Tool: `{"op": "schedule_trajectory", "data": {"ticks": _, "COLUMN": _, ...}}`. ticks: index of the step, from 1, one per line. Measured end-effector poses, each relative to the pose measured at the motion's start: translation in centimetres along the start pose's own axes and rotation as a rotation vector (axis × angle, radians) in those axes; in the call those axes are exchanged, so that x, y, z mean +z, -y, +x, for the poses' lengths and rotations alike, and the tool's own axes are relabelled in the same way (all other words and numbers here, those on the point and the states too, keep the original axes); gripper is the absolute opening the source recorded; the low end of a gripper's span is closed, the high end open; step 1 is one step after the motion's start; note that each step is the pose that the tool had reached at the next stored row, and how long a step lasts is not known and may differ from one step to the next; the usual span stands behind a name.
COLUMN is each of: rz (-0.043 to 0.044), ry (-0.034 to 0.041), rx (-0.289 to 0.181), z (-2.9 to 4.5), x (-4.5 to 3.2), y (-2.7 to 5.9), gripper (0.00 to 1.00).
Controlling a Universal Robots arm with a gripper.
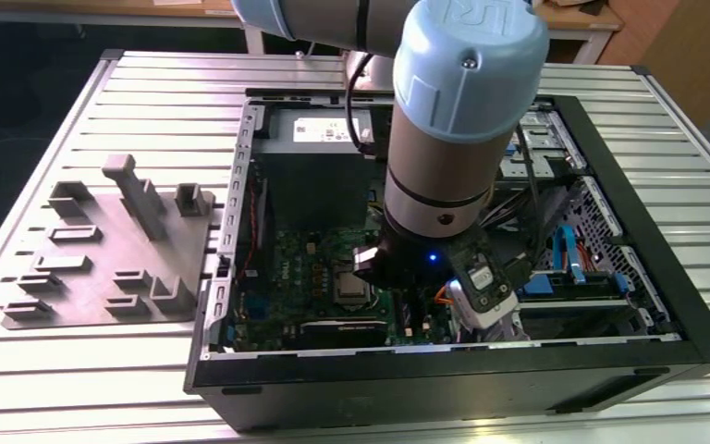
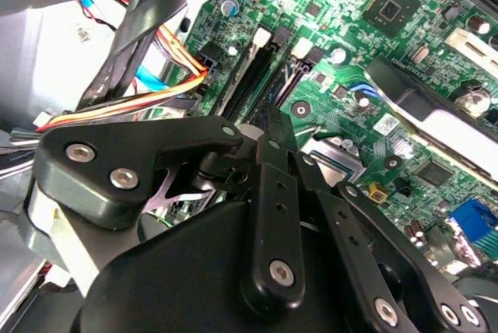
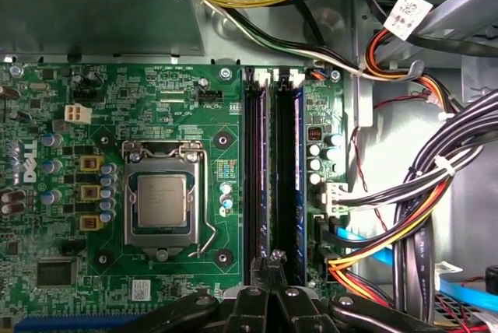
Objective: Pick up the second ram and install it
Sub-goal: 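Press down the second ram until it locks into place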
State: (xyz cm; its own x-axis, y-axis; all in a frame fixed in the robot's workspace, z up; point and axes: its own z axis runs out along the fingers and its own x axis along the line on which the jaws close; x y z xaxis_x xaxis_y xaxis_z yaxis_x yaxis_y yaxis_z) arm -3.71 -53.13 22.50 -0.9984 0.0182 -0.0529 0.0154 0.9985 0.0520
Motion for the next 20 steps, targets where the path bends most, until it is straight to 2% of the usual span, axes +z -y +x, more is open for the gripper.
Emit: {"op": "schedule_trajectory", "data": {"ticks": 20, "rz": 0.0003, "ry": -0.0001, "rx": 0.000, "z": 0.04, "x": 0.70, "y": 0.04, "gripper": 0.10}}
